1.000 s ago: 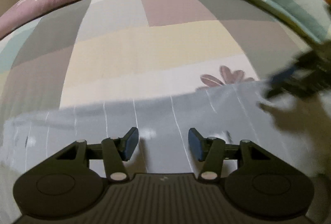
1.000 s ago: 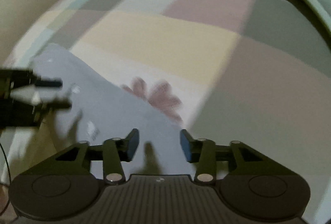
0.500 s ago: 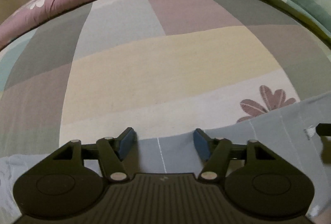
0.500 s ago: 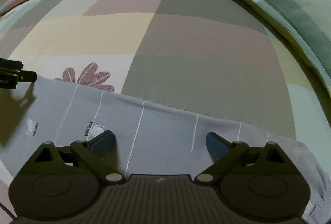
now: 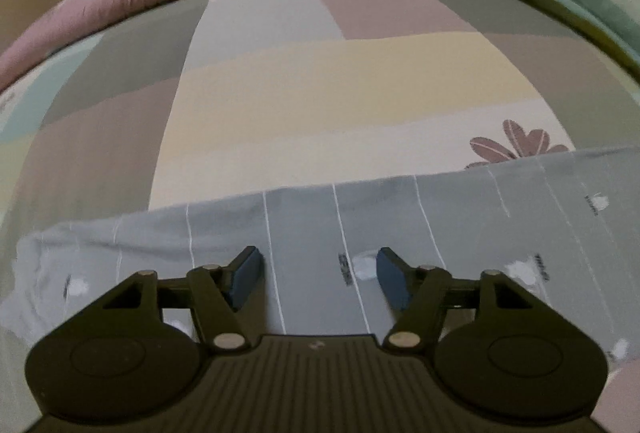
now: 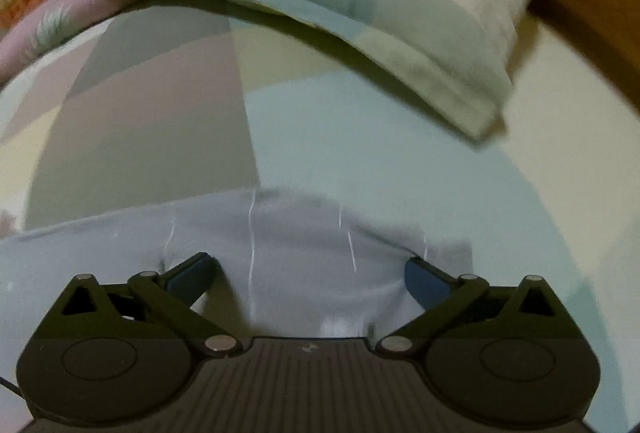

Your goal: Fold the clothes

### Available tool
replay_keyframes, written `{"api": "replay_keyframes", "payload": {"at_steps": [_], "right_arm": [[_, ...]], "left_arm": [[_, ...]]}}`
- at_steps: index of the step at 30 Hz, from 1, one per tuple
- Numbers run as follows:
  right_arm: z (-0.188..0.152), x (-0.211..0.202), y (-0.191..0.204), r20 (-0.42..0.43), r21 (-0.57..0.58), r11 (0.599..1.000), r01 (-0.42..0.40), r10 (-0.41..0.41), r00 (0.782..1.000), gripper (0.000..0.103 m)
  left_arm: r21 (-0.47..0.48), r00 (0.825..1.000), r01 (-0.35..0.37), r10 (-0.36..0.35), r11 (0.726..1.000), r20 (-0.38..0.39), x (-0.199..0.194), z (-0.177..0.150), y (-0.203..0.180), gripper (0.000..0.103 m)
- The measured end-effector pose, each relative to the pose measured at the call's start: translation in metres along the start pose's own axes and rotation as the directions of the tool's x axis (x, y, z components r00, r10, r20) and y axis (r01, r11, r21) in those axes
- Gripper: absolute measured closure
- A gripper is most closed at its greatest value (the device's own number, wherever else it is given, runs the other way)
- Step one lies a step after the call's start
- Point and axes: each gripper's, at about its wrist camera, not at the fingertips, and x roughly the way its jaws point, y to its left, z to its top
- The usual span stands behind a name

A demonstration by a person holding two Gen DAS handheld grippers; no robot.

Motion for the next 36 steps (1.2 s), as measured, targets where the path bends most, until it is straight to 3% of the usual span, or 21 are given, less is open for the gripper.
{"api": "replay_keyframes", "payload": {"at_steps": [4, 6, 8, 12, 16, 21, 23, 25, 27, 31, 36], "right_arm": [[0.022, 0.017, 0.001, -0.01, -0.027, 1.0, -0.005, 0.004, 1.0, 0.0], [0.03, 0.016, 0.0, -0.034, -0.024, 0.999, -0.023, 0.022, 0.999, 0.0], [0.031, 0.003, 0.002, -0.047, -0.035, 0.999, -0.031, 0.03, 0.998, 0.0], [0.012, -0.034, 0.02, -0.063, -0.063, 0.993, -0.095, 0.091, 0.994, 0.0], [-0.019, -0.041, 0.044, -0.096, -0.07, 0.988, -0.137, 0.13, 0.987, 0.0], [-0.045, -0.027, 0.069, -0.109, -0.084, 0.989, -0.119, 0.11, 0.988, 0.0], [-0.045, -0.028, 0.069, -0.119, -0.072, 0.992, -0.107, 0.098, 0.988, 0.0], [-0.046, -0.028, 0.069, -0.128, -0.062, 0.994, -0.093, 0.085, 0.988, 0.0], [-0.046, -0.027, 0.072, -0.13, -0.065, 0.996, -0.067, 0.058, 0.99, 0.0], [-0.047, -0.024, 0.078, -0.134, -0.072, 0.997, -0.015, 0.005, 0.991, 0.0], [-0.052, -0.023, 0.084, -0.114, -0.046, 0.999, 0.022, -0.027, 0.993, 0.0]], "left_arm": [[-0.024, 1.0, -0.006, 0.005, 1.0, -0.012, 0.013, 0.022, 0.007, 0.028], [-0.008, 1.0, -0.015, 0.015, 1.0, -0.018, 0.009, 0.027, 0.005, 0.037], [0.012, 1.0, -0.017, 0.017, 1.0, 0.005, -0.006, 0.025, 0.0, 0.038], [0.033, 1.0, -0.003, 0.002, 0.999, 0.012, -0.03, 0.009, -0.007, 0.034], [-0.003, 1.0, -0.016, 0.016, 1.0, -0.017, -0.029, -0.02, -0.002, 0.034], [-0.215, 1.0, -0.004, -0.001, 0.977, -0.021, -0.033, -0.047, 0.048, 0.032], [-0.23, 0.998, -0.048, 0.038, 0.972, -0.046, -0.036, -0.05, 0.07, 0.032], [-0.233, 0.997, -0.071, 0.06, 0.97, -0.051, -0.041, -0.049, 0.088, 0.039], [-0.228, 0.997, -0.08, 0.073, 0.97, -0.038, -0.045, -0.046, 0.103, 0.037], [-0.231, 1.0, -0.025, 0.021, 0.973, -0.02, -0.031, -0.038, 0.127, 0.034], [-0.273, 0.997, -0.049, 0.03, 0.961, -0.071, -0.033, -0.061, 0.153, 0.032]]}}
